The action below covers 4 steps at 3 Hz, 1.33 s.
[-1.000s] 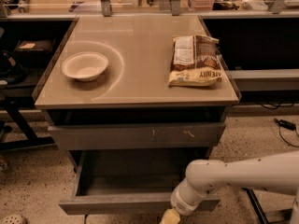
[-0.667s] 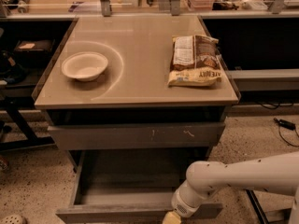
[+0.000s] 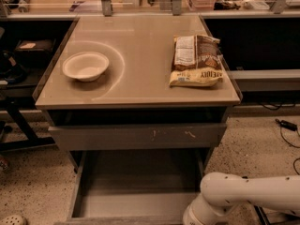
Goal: Open middle drawer
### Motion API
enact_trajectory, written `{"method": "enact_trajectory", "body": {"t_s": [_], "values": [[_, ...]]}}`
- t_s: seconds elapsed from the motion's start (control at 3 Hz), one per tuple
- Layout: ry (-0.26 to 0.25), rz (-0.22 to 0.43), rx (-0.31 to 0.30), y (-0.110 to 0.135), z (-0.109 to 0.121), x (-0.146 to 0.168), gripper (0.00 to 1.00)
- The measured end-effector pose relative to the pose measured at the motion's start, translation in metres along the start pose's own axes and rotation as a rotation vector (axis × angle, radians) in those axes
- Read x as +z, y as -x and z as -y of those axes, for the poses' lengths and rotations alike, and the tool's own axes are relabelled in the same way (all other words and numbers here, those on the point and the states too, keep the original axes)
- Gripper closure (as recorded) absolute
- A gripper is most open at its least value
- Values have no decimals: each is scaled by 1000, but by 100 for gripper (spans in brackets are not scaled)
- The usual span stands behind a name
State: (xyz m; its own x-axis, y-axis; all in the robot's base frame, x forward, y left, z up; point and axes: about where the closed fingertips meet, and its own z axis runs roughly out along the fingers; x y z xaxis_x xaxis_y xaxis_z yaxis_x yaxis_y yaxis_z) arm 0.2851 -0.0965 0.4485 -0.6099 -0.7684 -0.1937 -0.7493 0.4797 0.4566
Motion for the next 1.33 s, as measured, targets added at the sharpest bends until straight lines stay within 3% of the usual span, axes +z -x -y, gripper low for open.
{"method": "enact_trajectory", "body": {"t_s": [0.67, 1.0, 1.33], "values": [[61, -6, 26, -32, -35, -15, 0], [61, -6, 26, -32, -35, -15, 0], [30, -27, 1, -24, -27, -7, 0]]}}
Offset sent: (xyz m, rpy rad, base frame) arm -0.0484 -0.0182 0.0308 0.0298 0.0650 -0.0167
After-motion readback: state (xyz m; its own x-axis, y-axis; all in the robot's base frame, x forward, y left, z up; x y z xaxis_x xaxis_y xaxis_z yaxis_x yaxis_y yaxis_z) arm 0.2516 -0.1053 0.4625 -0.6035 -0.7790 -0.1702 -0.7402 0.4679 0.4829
